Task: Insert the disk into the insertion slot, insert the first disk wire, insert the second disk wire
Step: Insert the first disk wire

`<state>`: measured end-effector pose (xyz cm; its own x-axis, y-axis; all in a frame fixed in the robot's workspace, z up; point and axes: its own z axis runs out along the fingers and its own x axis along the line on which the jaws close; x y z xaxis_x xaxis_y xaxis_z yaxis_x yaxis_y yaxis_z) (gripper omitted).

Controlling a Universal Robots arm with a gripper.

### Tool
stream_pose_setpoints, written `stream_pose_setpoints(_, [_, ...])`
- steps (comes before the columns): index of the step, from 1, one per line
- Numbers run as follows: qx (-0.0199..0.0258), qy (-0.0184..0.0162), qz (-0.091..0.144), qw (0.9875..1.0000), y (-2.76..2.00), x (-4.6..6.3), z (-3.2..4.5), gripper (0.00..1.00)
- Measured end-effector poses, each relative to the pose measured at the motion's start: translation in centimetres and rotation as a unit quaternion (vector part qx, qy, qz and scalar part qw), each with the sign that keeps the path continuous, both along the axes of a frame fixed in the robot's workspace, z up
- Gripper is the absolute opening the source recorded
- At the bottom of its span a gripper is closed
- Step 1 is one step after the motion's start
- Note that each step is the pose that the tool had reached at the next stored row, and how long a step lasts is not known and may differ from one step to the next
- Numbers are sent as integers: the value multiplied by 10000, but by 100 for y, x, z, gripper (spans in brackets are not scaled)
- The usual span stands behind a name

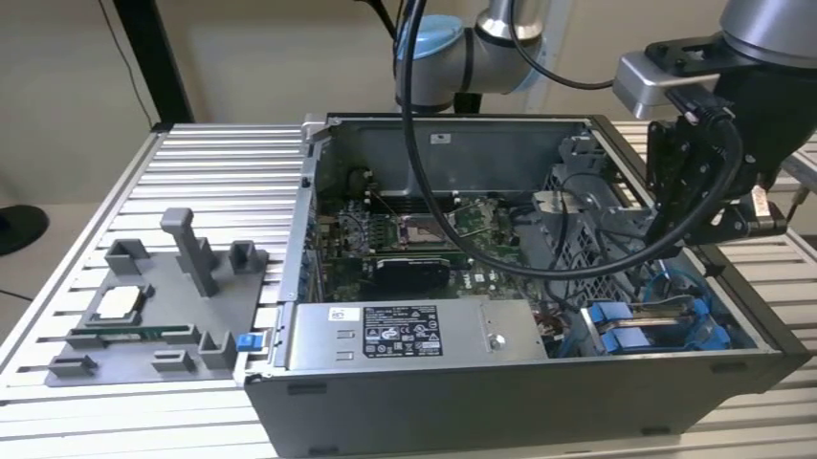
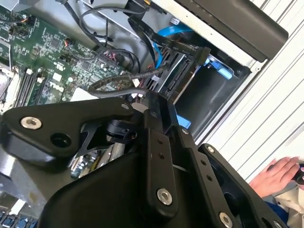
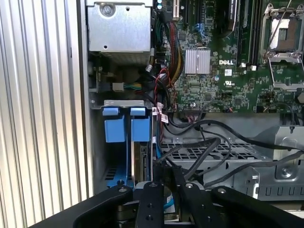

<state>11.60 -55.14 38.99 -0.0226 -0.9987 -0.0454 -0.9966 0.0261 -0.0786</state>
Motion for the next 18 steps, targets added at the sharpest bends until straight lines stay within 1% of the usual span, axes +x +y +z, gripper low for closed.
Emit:
stream_pose_setpoints(12, [1, 0, -1, 10000, -5, 0, -5, 0])
stream_pose_setpoints(15, [0, 0, 0, 10000, -23, 8, -5, 0])
stream_pose_setpoints(18, [0, 0, -1, 10000, -63, 30, -11, 0])
